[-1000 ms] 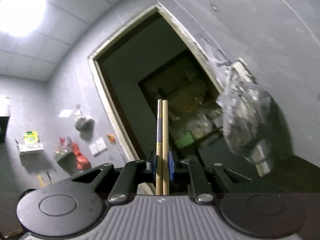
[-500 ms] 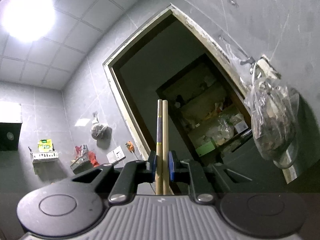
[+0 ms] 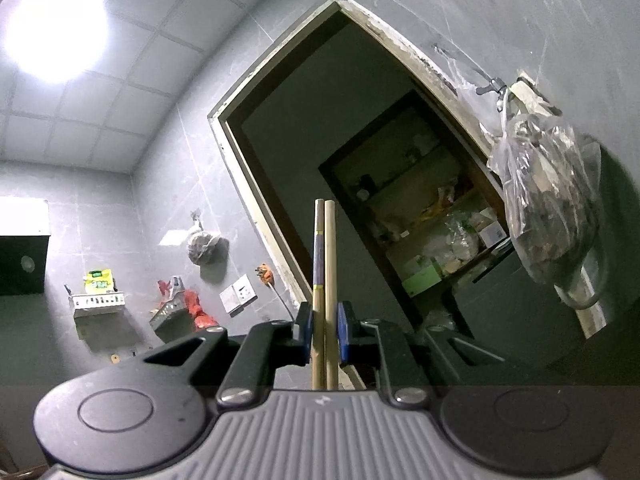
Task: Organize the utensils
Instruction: 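Lower the chopsticks into the caddy and open the right tool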
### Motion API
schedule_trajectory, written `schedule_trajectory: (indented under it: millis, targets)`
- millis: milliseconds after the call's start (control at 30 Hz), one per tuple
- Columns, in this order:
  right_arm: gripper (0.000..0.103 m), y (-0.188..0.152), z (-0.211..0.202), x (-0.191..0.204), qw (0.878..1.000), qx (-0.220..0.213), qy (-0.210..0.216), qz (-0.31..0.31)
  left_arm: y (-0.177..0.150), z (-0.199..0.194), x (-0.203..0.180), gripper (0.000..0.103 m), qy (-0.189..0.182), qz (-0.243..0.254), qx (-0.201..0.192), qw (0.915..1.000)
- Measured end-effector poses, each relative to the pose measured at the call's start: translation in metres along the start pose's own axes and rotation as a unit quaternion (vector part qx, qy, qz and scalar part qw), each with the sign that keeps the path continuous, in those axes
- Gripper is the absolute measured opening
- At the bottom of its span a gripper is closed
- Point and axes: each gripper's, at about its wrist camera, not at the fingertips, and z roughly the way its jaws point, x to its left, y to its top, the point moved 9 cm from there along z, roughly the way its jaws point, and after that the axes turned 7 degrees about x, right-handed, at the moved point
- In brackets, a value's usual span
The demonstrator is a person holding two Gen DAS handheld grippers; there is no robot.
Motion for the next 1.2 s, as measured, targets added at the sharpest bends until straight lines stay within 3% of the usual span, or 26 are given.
schedule_trajectory:
  millis: [500, 800, 1200]
  targets:
    - [0.015, -0.021, -0.008, 0.008, 0.999, 0.002, 0.022, -0.043, 0.000, 0.000, 0.000, 0.078, 0.000, 0.000, 0.000, 1.0000]
    - [0.015, -0.024, -0.013, 0.017, 0.996, -0.006, 0.004, -0.090, 0.000, 0.000, 0.000, 0.078, 0.001, 0.000, 0.000, 1.0000]
    - [0.015, -0.027, -0.021, 0.031, 0.991, 0.016, -0.013, -0.132, 0.000, 0.001, -0.002, 0.078, 0.001, 0.001, 0.001, 1.0000]
